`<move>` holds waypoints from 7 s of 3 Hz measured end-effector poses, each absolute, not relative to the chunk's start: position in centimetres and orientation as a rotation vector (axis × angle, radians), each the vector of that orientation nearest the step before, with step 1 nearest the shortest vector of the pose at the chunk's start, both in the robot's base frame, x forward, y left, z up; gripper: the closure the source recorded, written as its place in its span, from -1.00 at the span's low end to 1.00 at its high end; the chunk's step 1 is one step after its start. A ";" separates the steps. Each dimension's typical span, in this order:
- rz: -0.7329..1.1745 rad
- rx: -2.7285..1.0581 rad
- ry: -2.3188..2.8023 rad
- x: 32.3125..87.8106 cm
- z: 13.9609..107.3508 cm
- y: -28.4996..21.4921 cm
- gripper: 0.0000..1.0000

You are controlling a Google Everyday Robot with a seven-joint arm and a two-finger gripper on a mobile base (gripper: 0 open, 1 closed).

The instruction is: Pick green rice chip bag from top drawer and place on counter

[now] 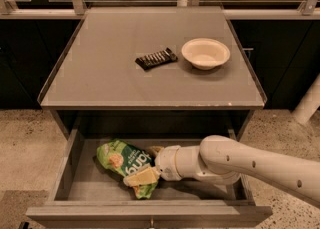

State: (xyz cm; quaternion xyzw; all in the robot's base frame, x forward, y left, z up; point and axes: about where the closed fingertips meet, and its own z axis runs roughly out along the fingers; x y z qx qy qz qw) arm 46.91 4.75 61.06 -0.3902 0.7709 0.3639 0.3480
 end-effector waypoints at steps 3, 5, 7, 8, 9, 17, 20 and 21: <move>0.944 -1.012 1.999 46.9 61.1 4.8 1.00; 0.958 -1.027 1.968 46.2 63.4 4.1 1.00; 0.746 -1.048 1.907 43.0 73.7 0.7 1.00; 0.644 -1.096 1.878 43.1 79.3 -0.7 1.00; 0.630 -1.113 1.865 43.0 80.5 -0.6 1.00; 0.699 -1.332 1.663 57.8 89.6 -0.2 0.15; 0.699 -1.332 1.663 57.8 89.6 -0.2 -1.00; 0.699 -1.332 1.663 57.8 89.6 -0.2 -1.00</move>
Offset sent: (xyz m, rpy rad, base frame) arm 0.0000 0.0000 0.0000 0.0000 0.0000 0.0000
